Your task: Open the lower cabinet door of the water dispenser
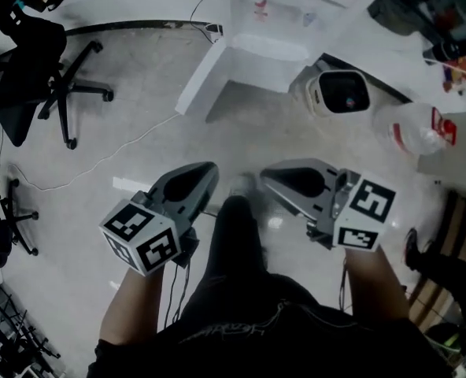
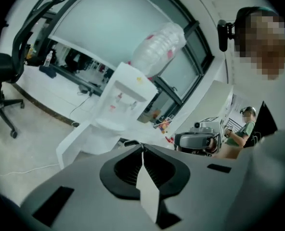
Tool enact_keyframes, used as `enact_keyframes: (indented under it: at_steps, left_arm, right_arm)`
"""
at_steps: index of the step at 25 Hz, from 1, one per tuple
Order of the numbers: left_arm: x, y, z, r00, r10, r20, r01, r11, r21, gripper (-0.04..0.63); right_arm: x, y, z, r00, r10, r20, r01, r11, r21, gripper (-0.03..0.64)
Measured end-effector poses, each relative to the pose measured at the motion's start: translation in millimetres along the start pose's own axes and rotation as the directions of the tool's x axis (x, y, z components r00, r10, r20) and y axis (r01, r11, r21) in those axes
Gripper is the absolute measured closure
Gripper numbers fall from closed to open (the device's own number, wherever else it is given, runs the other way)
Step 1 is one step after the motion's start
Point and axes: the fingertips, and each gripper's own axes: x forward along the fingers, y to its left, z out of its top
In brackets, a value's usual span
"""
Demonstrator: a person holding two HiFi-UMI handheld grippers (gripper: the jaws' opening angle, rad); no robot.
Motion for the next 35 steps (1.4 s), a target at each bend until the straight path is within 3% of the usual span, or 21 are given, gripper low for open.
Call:
enact_keyframes:
  at_steps: [6,11,16,22,29,35]
  left_arm:
    - [-58,-128,38,0.994,-0.059,0.089,0.047,0.991,0.128,0.594]
    - [-102,-232,68,0.981,-0.11,0.16,0.063,0.96,0.273,0.595]
    - [-145,-312,74,0.968,-0.152,0.198,0.081,0.942,0.326,0.595]
    - [-184,-369,80,0.956,-0.161,0.246,0.055,0.92,0.389,0.595]
    - [-208,-407,86,0.961,-0.129,0.243,-0.001,0.882,0.471,0.595]
    - [-217,-430,95,0.955,-0.175,0.239,0.039,0.873,0.486,0.595]
  right_arm:
    - [-75,100,25,0.997,-0.026,0.067,0.032,0.995,-0.093,0.603]
    - [-135,174,62,0.987,-0.056,0.152,0.083,0.981,-0.176,0.603]
    - [-180,251,92,0.974,-0.018,0.227,0.071,0.971,-0.226,0.603]
    - [-219,306,109,0.961,-0.017,0.276,0.102,0.95,-0.294,0.604]
    - [-240,347,117,0.952,-0.005,0.305,0.102,0.947,-0.303,0.604]
    - [-250,369,129,0.951,-0.029,0.308,0.137,0.931,-0.337,0.604]
